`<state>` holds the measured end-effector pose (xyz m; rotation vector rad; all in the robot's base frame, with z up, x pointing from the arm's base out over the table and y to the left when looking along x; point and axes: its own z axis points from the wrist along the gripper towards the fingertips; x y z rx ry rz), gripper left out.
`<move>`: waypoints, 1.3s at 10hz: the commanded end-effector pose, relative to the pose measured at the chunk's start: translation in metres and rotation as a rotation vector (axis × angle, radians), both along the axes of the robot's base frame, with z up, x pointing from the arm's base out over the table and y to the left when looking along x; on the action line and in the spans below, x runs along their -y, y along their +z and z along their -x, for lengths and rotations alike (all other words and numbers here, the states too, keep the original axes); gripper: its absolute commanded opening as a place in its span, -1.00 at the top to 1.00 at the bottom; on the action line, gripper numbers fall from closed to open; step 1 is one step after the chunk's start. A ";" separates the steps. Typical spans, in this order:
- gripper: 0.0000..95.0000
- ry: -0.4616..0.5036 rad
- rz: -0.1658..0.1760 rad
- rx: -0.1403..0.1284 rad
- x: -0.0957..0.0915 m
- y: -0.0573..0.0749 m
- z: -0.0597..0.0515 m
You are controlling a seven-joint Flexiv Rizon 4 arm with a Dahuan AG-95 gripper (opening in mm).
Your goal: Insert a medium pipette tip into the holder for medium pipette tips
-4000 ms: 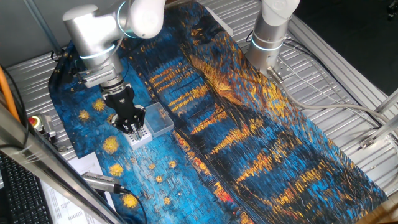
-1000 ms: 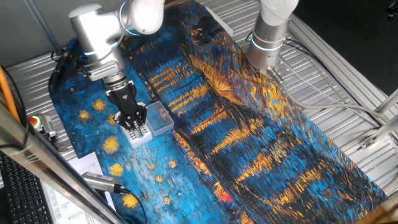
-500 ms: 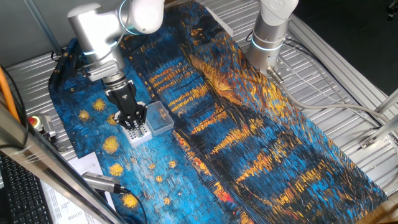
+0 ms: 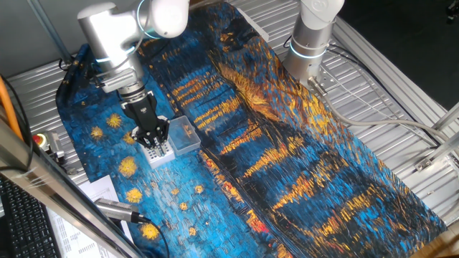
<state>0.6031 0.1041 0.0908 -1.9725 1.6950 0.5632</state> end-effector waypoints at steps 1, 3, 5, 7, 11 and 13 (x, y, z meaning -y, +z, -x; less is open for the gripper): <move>1.00 0.000 -0.006 -0.001 -0.001 0.001 0.000; 1.00 0.005 -0.017 0.000 -0.001 0.001 0.000; 1.00 0.007 -0.029 0.000 -0.001 0.001 -0.001; 1.00 0.017 -0.023 -0.002 -0.001 0.001 -0.001; 1.00 0.004 -0.037 -0.010 -0.001 0.001 -0.001; 1.00 0.017 -0.063 -0.004 -0.001 0.001 -0.001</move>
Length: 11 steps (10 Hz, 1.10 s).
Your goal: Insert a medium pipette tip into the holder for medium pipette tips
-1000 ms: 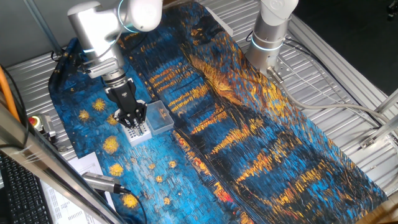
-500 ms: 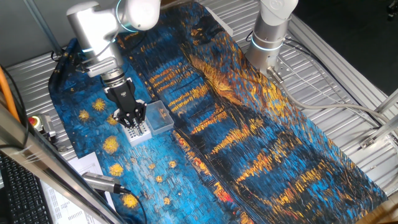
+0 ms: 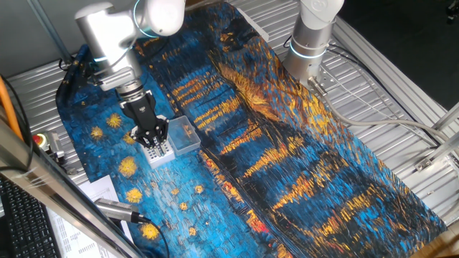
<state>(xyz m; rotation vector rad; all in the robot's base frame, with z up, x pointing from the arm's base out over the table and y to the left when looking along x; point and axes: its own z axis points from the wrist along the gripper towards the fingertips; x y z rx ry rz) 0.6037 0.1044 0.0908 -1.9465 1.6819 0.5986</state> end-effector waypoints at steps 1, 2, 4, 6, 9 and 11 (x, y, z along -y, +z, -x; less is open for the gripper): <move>1.00 0.025 -0.049 0.009 -0.001 0.001 0.000; 1.00 0.037 -0.058 0.009 -0.001 0.001 0.000; 1.00 0.074 -0.059 0.005 -0.001 0.001 0.000; 1.00 0.105 -0.064 0.008 -0.001 0.001 0.000; 1.00 0.139 -0.074 0.013 -0.001 0.001 0.000; 1.00 0.159 -0.079 0.013 -0.001 0.001 0.000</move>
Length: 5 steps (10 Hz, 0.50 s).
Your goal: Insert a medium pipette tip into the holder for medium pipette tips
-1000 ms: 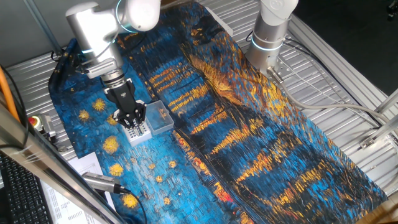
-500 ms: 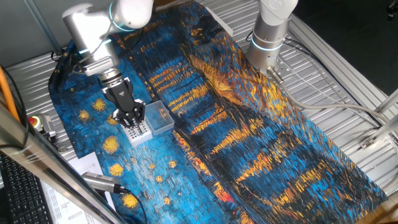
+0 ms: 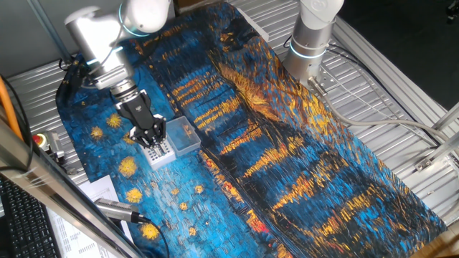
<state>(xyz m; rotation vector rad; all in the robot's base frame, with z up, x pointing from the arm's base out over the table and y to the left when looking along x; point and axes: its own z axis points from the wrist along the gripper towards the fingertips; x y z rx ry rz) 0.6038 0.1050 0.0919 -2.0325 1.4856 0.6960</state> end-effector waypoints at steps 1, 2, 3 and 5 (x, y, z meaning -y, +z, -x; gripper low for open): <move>1.00 0.017 -0.004 -0.002 0.001 0.000 -0.001; 1.00 0.022 -0.005 -0.002 0.003 0.001 -0.002; 1.00 0.031 -0.008 -0.002 0.006 0.002 -0.003; 1.00 0.042 -0.017 0.000 0.011 0.004 -0.005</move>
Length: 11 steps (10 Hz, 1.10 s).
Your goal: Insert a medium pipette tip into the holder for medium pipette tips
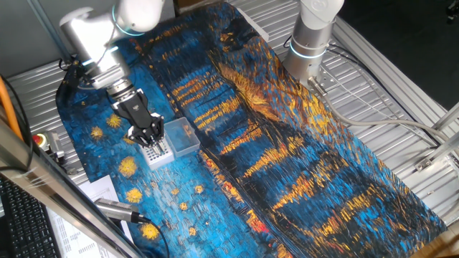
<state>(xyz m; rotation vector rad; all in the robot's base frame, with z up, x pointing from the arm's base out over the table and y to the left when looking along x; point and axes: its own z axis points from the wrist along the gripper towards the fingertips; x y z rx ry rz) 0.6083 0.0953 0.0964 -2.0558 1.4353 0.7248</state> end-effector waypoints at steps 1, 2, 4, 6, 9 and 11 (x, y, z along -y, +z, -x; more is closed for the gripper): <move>1.00 0.005 -0.010 0.005 0.003 -0.001 0.000; 1.00 0.008 -0.018 0.008 0.003 -0.002 -0.001; 0.60 0.020 -0.042 0.018 0.004 -0.003 -0.001; 0.60 0.034 -0.046 0.026 0.004 -0.004 -0.001; 0.60 0.039 -0.042 0.025 0.005 -0.005 -0.002; 0.60 0.019 -0.030 -0.004 0.004 -0.002 -0.001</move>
